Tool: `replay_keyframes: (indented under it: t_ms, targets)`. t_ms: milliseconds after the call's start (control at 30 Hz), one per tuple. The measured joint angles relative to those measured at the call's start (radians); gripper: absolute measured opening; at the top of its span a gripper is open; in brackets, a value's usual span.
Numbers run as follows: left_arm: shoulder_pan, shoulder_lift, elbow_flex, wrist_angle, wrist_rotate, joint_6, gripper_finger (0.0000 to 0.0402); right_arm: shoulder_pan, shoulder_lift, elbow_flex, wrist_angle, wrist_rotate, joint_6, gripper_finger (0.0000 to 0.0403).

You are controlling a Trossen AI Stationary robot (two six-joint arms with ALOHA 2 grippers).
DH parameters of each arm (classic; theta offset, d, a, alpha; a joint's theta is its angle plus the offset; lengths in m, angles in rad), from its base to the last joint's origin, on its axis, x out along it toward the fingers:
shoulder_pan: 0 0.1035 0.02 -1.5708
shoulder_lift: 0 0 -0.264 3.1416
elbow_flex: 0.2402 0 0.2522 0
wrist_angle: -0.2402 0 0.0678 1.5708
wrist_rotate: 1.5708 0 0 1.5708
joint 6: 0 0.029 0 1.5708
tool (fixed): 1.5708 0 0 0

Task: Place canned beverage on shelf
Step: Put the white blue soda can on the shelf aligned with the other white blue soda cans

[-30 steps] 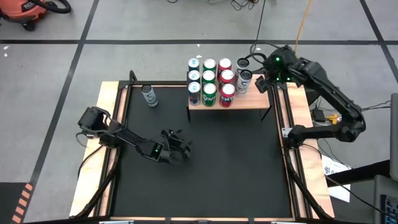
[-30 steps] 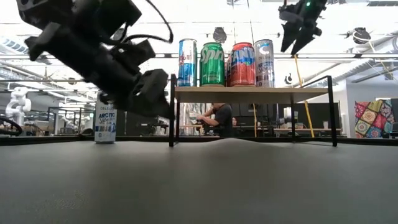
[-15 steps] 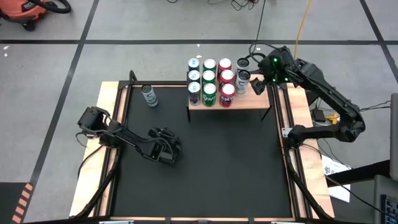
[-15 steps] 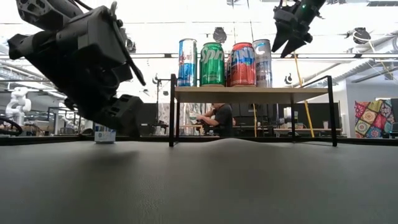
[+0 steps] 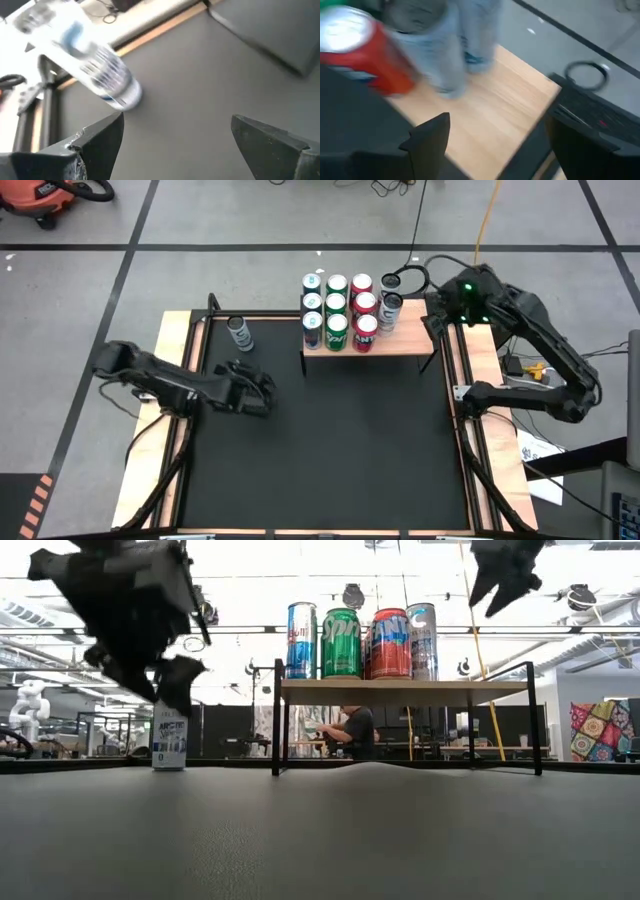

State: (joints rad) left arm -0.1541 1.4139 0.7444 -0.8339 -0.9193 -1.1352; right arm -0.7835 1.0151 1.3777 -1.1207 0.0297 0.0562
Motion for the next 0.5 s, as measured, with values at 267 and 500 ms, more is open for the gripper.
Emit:
replay_keyframes:
  t_ms: [267, 500]
  targets:
    - [0.172, -0.214, -0.035, 0.097, -0.082, 0.199, 0.0365, 0.056, -0.093, 0.000, 0.076, -0.073, 0.043, 0.0313]
    - [0.196, -0.250, -0.261, 0.373, -0.158, 0.203, 0.0365, 0.131, -0.095, 0.000, 0.038, -0.137, 0.069, 0.0313]
